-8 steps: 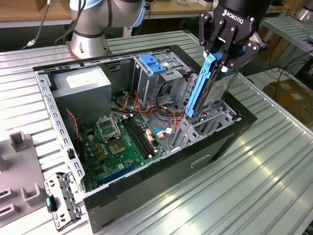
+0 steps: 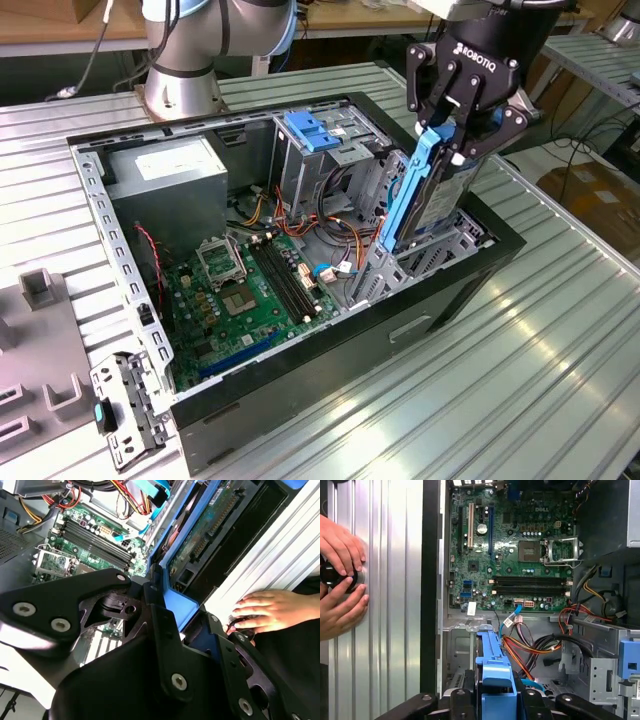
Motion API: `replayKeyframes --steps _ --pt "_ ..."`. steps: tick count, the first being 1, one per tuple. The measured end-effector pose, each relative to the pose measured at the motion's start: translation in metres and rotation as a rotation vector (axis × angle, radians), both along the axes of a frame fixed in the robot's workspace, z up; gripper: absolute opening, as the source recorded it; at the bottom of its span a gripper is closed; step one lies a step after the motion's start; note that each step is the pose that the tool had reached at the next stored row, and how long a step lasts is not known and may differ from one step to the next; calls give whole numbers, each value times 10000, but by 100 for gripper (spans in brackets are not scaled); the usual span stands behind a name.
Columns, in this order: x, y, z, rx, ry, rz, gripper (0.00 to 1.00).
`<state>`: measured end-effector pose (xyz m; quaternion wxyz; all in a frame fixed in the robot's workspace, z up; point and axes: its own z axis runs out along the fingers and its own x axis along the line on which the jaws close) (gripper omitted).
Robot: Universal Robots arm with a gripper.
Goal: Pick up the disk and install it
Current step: 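Insert the disk into the insertion slot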
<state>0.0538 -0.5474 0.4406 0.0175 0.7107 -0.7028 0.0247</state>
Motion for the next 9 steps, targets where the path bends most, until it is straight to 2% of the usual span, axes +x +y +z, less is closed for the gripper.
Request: replayKeyframes --steps 6,9 --pt "0 -3 -19 -1 -10 0 37" --pt "0 -3 -20 2 -98 0 37"
